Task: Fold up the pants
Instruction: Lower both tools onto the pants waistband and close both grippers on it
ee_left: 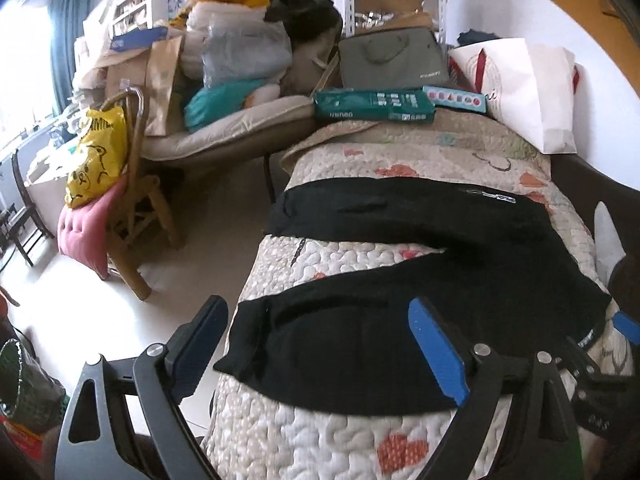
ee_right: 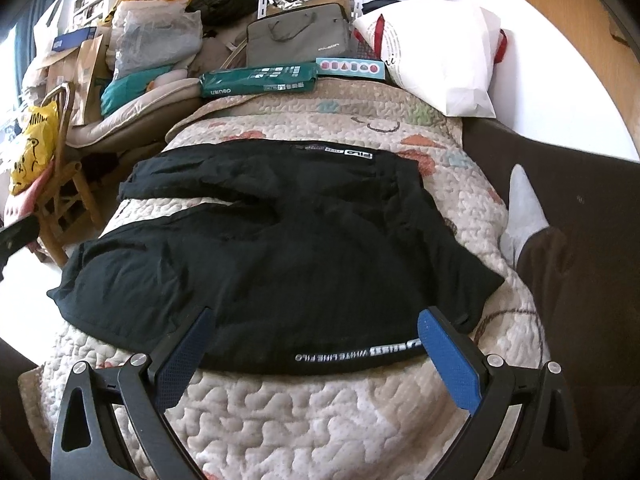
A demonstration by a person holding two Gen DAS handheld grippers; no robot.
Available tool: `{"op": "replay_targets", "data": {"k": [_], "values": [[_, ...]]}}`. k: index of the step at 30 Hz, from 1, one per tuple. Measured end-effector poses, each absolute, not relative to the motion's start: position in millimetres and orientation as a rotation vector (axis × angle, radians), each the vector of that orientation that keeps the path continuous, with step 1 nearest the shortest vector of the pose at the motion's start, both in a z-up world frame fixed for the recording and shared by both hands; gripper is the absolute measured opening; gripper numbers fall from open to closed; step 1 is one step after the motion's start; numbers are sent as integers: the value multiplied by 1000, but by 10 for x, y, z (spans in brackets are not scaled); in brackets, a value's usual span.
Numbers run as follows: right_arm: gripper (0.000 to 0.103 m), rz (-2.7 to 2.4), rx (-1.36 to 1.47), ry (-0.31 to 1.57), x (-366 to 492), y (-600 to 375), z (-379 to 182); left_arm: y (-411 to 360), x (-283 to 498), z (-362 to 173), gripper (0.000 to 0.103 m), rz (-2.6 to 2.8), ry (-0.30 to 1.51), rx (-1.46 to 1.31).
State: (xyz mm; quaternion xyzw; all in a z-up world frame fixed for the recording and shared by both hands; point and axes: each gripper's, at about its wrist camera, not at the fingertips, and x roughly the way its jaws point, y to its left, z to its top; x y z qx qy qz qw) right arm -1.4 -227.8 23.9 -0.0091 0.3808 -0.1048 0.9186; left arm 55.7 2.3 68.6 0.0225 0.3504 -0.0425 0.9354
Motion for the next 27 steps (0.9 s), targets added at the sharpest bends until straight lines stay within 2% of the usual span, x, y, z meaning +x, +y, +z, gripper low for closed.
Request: {"op": "replay_targets", "data": {"k": [9,16,17,19,20,22,27], "values": [[103,-156,-135,778,422,-2405,517,27,1191,593,92,-132,805,29],[101,-17,-203,829,1064,-2678,730,298,2047,494,91,-224,929,-104],[100,-6,-221,828,1159,-2698,726,328,2172,466,89,-236,941,-116],[96,17,-249,843,1347,-2750,686,336,2443,397,78,-268,967,-105],[92,31,-251,857,1450,-2798,663,332,2568,357,70,-273,983,-86],[85,50,-235,884,1662,-2912,614,332,2824,273,66,-283,1008,-60],[79,78,-122,924,2185,-3205,459,375,3378,133,66,-254,1023,-65]]}}
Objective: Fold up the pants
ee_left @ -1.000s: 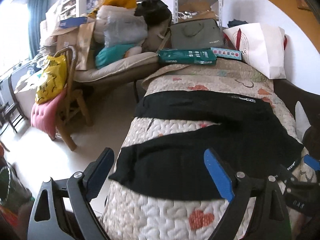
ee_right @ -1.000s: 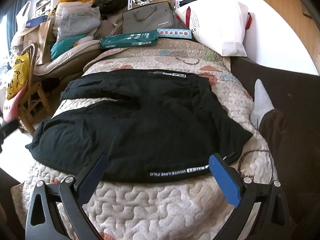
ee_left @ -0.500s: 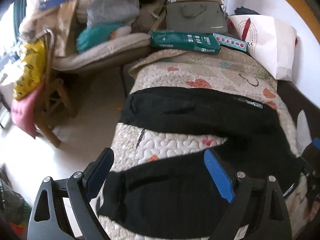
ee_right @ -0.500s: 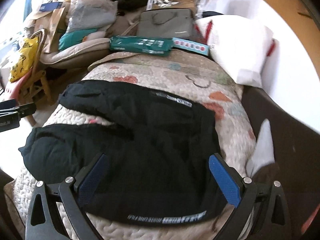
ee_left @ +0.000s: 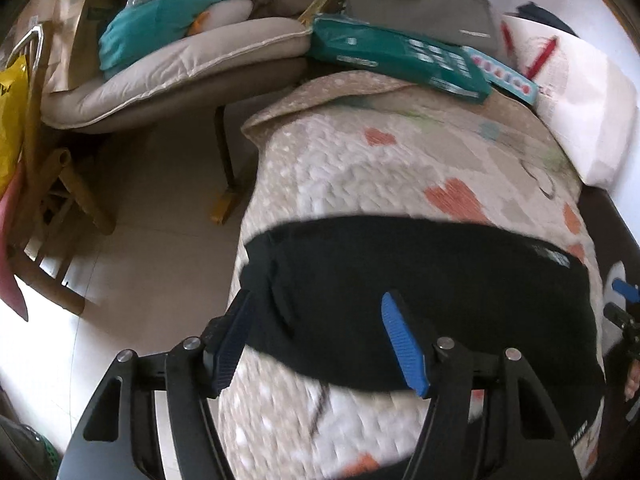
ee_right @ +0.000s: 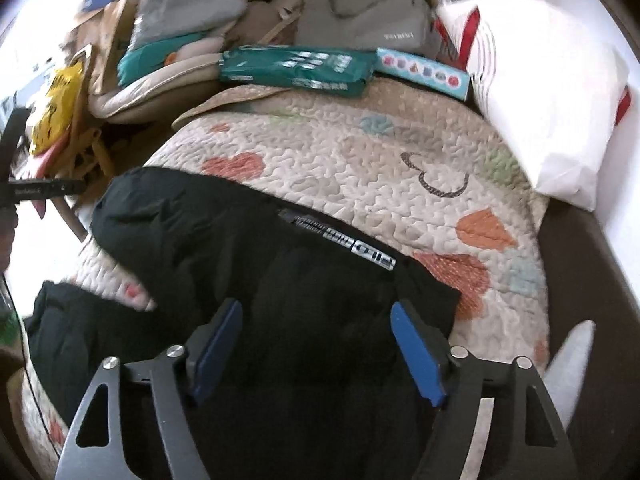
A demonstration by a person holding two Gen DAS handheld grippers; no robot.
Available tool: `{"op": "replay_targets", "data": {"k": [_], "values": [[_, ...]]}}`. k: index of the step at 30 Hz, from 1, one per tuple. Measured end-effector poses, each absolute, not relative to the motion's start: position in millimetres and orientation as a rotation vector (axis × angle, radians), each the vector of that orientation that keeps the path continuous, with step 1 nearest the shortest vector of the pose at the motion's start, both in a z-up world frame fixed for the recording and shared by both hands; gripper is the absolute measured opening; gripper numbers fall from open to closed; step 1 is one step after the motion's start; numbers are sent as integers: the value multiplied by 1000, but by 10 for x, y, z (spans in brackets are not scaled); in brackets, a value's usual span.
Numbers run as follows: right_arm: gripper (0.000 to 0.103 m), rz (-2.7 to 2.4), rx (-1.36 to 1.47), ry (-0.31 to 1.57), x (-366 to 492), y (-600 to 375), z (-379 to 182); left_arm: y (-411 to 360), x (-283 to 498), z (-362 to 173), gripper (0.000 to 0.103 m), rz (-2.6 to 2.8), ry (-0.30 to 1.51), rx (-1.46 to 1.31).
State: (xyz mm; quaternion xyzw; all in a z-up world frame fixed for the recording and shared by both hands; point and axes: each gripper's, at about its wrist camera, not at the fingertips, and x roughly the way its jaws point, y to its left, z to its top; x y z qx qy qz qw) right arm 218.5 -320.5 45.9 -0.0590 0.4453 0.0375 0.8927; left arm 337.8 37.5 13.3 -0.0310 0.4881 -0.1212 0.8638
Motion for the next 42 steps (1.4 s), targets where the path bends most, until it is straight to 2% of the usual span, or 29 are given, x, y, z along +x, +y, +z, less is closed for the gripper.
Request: {"op": "replay_targets", "data": {"k": [8,19,20,21,23,26,29,30,31,42], "values": [[79,131,25,961,2807,-3442,216,378,4075,-221,66,-232,1100,-121],[76,188,-89,1016,3308,-3266,-55,214,4423,-511,70,-338,1167,-156],[76,195,-97,1022,3345,-3241,-90,193,4417,-507,69,-351,1168,-149],[75,203,-112,1030,3388,-3204,-136,163,4388,-499,57,-366,1164,-127],[73,211,-139,1045,3453,-3146,-223,77,4315,-472,43,-382,1142,-57],[63,211,-186,1064,3531,-3061,-350,-85,4195,-389,6,-429,1108,55],[38,229,-205,1066,3517,-3009,-377,-243,4107,-344,5,-427,1082,177],[13,248,-199,1066,3500,-3009,-363,-244,4087,-319,5,-422,1075,193],[10,274,-172,1078,3487,-3023,-348,-244,4063,-287,5,-416,1065,201],[6,273,-130,1016,3060,-2977,83,-108,3413,479,5,-394,873,228]]}}
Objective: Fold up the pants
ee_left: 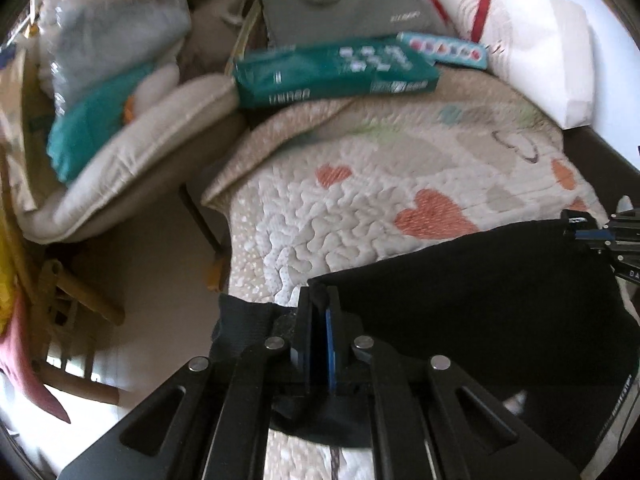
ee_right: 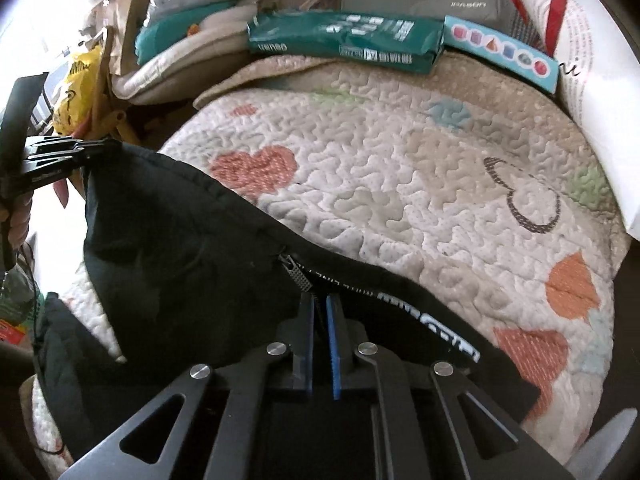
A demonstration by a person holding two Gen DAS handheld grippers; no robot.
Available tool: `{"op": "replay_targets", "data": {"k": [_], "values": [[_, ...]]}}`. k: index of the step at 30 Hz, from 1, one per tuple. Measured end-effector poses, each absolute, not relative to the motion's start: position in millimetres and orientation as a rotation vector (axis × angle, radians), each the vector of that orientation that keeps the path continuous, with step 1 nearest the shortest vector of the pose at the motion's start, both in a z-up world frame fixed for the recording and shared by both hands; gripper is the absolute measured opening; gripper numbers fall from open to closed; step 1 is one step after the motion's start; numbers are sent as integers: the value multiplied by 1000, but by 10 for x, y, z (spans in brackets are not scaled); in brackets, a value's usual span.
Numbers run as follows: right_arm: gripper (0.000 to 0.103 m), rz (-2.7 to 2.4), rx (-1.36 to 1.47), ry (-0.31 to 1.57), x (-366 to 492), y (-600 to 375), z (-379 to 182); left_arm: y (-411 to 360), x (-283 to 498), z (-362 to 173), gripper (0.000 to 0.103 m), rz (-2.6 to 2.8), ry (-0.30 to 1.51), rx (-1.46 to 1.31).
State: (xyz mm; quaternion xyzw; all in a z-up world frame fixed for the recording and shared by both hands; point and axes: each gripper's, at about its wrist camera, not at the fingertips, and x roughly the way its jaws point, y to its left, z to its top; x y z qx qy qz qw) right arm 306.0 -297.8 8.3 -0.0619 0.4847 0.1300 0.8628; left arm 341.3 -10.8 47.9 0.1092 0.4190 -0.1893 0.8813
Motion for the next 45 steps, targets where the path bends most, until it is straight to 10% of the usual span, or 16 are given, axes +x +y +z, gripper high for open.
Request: {"op": "replay_targets", "data": {"k": [12,25,29,32,34,38,45], "values": [[6,246,-129,985,1889,-2824,424,127,1989,749,5,-394,788,232],[0,162,51,1092,657,-2787,-109,271,1112,-82,7,-317,951,338],[1,158,165,1152,469,-2873,-290,313,970,-120,19,-300,949,373],[3,144,257,1103,395,-3004,-166,471,936,-113,48,-218,948,365],[17,101,275,1040,369,-3126,21,624,987,-71,50,-178,956,289],[76,2,326,941,365,-3492,316,824,1040,55,50,-178,937,127],[76,-114,496,898,485,-4149,488,733,1030,116,50,-181,882,132]]}}
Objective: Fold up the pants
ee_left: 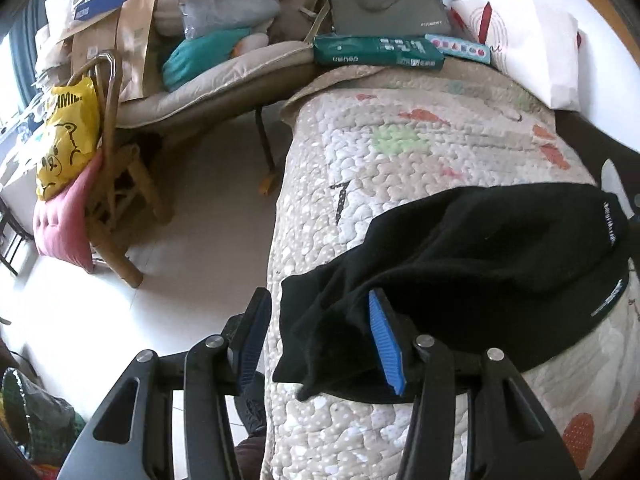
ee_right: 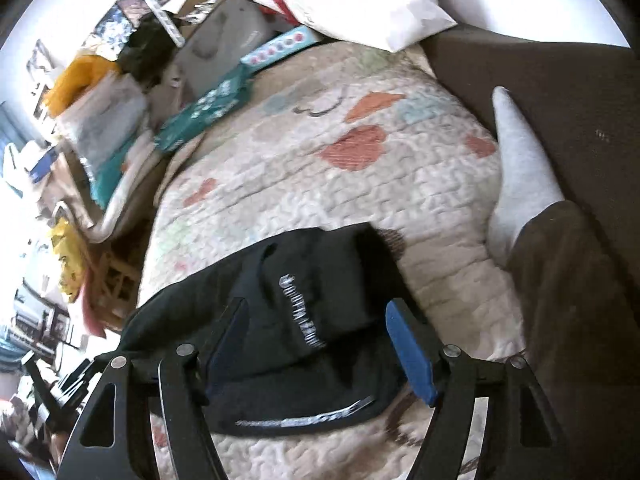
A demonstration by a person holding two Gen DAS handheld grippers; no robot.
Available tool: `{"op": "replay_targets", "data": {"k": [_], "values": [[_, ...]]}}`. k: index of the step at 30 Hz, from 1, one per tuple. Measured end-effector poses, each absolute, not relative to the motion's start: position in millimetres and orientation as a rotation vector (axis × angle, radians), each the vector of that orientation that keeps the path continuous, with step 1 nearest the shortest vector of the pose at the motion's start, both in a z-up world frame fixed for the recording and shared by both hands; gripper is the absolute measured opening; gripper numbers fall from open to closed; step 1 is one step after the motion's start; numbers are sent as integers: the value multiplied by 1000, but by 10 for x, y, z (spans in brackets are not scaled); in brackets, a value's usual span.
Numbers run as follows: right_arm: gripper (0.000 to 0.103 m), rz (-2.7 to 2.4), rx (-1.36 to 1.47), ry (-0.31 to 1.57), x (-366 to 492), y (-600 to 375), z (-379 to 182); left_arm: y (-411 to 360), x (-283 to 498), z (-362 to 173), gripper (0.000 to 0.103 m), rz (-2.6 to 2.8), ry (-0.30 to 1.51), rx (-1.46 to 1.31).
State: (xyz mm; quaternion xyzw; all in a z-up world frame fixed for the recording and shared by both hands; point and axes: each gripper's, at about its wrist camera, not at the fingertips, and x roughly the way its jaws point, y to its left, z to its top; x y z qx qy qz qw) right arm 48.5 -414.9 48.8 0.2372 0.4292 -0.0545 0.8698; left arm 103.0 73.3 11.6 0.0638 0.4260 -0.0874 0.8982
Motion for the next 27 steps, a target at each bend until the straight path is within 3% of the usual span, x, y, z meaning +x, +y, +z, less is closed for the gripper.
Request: {"op": "replay_targets", "data": {"k": [4,6,7,8,9,10,20,25,27], "values": [[76,-123,473,952,745,-4120,266,691,1110,7,48,-145,928,154],[75,-124,422,969,852,-4048,159,662,1122,-21,36,-144,932,173],[66,-116,395,981,886,-3999,93,643,1119,-38,29,-149,936,186],[53,-107,363,1004,918,-3944,28,614,1113,-54,16,-153,941,203],[18,-107,327,1031,941,-3885,-16,568,1095,-74,8,-159,944,235],[10,-97,314,1047,945,-3860,-41,539,1067,-78,6,-168,938,262],[8,-81,340,1049,319,-3874,390,728,767,152,6,-230,851,261],[10,-144,319,1167,159,-3928,188,717,691,121,7,-224,865,301],[14,-206,277,1228,188,-3928,27,752,674,157,19,-243,865,275]]}}
